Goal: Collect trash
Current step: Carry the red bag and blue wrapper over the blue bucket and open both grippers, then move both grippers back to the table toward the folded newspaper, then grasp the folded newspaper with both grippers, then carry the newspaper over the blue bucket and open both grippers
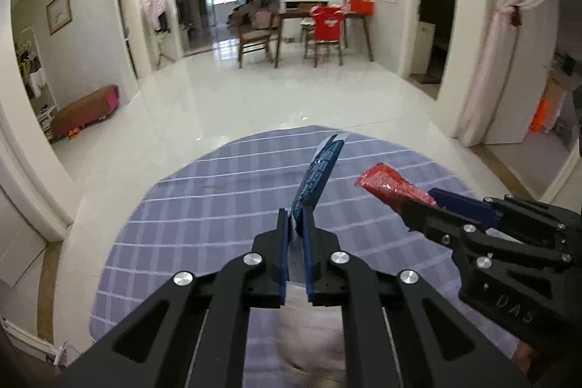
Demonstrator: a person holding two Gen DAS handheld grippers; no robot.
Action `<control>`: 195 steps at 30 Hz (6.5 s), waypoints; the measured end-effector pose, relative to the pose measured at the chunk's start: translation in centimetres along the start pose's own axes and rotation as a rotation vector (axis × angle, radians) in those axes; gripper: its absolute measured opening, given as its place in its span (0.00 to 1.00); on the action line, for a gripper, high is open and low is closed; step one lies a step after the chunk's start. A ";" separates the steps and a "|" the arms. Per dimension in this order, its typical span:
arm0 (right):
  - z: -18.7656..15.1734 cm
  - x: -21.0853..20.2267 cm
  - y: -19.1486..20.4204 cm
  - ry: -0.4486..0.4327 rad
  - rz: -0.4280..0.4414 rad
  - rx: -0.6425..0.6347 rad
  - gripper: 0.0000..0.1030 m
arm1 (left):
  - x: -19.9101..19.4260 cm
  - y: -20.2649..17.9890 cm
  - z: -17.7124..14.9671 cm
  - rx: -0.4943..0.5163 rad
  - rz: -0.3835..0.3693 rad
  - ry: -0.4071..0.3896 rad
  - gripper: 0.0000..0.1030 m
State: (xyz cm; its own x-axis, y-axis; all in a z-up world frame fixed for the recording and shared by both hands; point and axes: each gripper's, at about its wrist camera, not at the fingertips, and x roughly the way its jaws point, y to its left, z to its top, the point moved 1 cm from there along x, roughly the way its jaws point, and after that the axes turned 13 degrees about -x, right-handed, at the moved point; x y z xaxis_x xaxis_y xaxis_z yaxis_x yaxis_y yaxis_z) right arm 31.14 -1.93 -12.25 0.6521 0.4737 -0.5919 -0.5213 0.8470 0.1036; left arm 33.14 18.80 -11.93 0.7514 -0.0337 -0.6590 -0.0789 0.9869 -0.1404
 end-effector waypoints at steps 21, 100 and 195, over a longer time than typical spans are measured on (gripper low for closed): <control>-21.8 -26.0 -17.4 -0.136 -0.332 0.348 0.27 | -4.6 -31.8 -16.7 0.307 -0.307 0.137 0.07; -19.4 -18.0 -9.5 -0.144 -0.222 0.417 0.73 | -4.3 -18.4 -13.1 0.152 -0.123 0.117 0.74; -35.3 -20.6 -22.7 0.037 -0.340 0.695 0.74 | 3.2 -37.4 -24.8 0.457 -0.123 0.268 0.64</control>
State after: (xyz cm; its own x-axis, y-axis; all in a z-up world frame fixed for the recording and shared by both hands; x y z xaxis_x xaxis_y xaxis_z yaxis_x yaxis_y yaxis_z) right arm 10.10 -39.39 -30.58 0.6896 0.1627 -0.7057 0.1770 0.9070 0.3820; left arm 22.23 -22.16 -27.14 0.5387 -0.1329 -0.8320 0.3366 0.9392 0.0679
